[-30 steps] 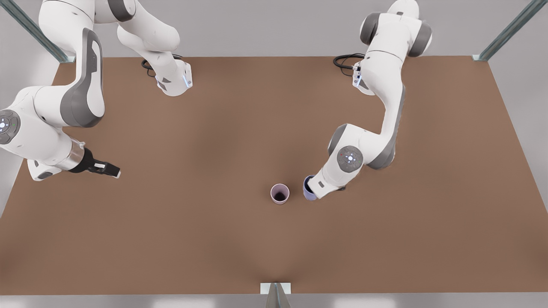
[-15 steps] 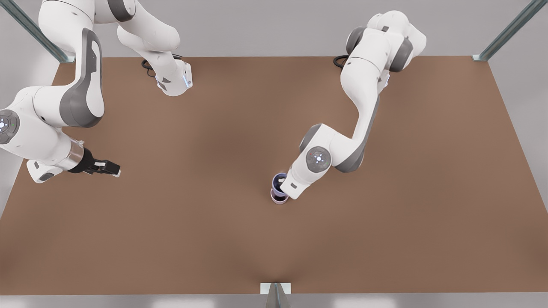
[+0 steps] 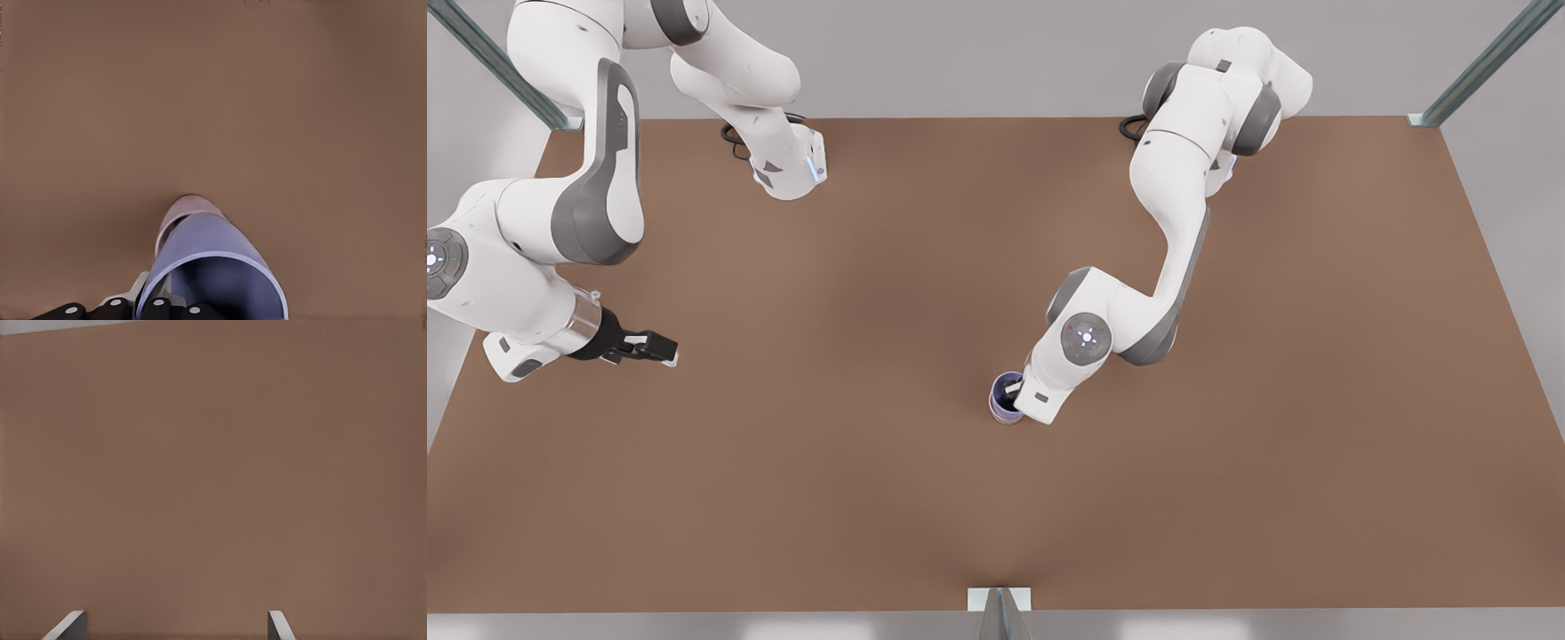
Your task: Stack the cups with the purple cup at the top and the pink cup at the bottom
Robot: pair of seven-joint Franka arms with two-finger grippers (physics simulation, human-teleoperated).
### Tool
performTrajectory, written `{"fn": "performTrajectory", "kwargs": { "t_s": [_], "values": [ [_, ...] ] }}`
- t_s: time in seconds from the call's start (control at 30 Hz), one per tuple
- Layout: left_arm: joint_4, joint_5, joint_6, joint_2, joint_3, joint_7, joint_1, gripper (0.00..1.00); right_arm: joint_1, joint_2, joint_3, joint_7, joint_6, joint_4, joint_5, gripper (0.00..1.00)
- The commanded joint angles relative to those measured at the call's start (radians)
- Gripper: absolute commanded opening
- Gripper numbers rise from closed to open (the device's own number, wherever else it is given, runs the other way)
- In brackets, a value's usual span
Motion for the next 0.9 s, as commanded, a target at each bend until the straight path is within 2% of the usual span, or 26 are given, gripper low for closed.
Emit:
{"fn": "performTrajectory", "kwargs": {
  "t_s": [0.0,0.87],
  "values": [
    [0.000,-0.003,-0.006,-0.002,0.000,-0.134,0.000,0.21,-0.002,-0.001,0.000,-0.034,0.000,0.000,0.001,1.00],
    [-0.021,0.002,-0.020,-0.002,-0.002,-0.134,-0.017,0.21,0.000,0.010,0.000,-0.034,0.001,0.005,0.004,1.00]
  ]
}}
